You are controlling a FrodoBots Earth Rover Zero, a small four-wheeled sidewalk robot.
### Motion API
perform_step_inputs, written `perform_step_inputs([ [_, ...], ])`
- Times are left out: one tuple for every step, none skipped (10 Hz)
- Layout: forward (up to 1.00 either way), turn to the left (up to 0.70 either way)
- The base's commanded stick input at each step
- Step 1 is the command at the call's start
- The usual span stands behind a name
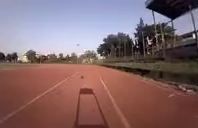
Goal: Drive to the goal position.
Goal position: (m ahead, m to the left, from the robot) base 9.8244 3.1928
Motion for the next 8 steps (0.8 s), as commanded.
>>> perform_step_inputs([
  [0.70,0.00],
  [0.70,0.00],
  [0.70,0.00],
  [0.70,0.00],
  [0.70,0.00],
  [0.70,0.00],
  [0.70,0.00],
  [0.70,0.00],
])
